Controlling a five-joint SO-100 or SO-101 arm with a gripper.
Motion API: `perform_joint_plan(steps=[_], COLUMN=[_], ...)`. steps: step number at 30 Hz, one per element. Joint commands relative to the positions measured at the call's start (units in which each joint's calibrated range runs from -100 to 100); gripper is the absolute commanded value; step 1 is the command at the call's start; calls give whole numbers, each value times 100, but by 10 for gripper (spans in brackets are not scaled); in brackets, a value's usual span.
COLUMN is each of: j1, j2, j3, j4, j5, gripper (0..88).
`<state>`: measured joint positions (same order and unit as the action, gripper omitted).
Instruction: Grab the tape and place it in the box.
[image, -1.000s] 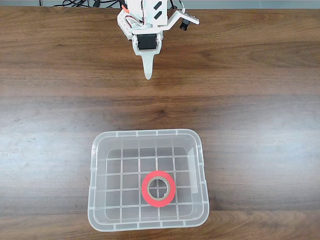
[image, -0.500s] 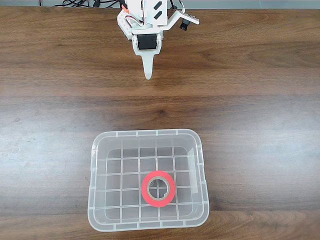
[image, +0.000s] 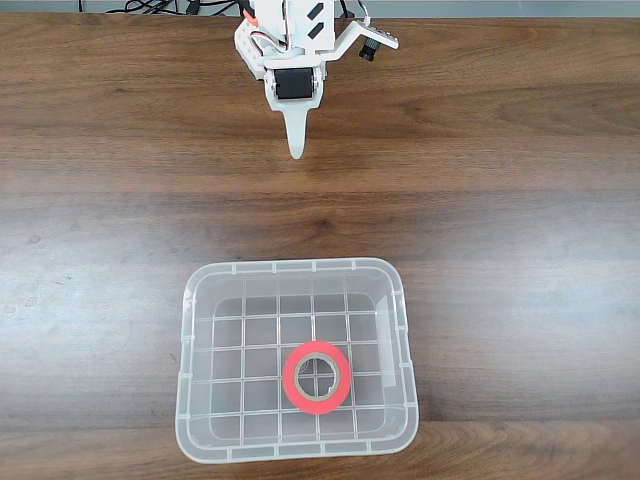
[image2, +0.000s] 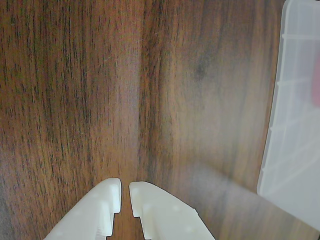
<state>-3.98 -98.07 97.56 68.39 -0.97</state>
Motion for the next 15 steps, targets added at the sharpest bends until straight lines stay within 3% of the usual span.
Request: perform_joint_plan(steps=[1, 15], j1=[40, 40], j2=[-88, -88], j3=[-80, -80], j4=[-75, -75], j5=[-19, -19], gripper=[16, 16])
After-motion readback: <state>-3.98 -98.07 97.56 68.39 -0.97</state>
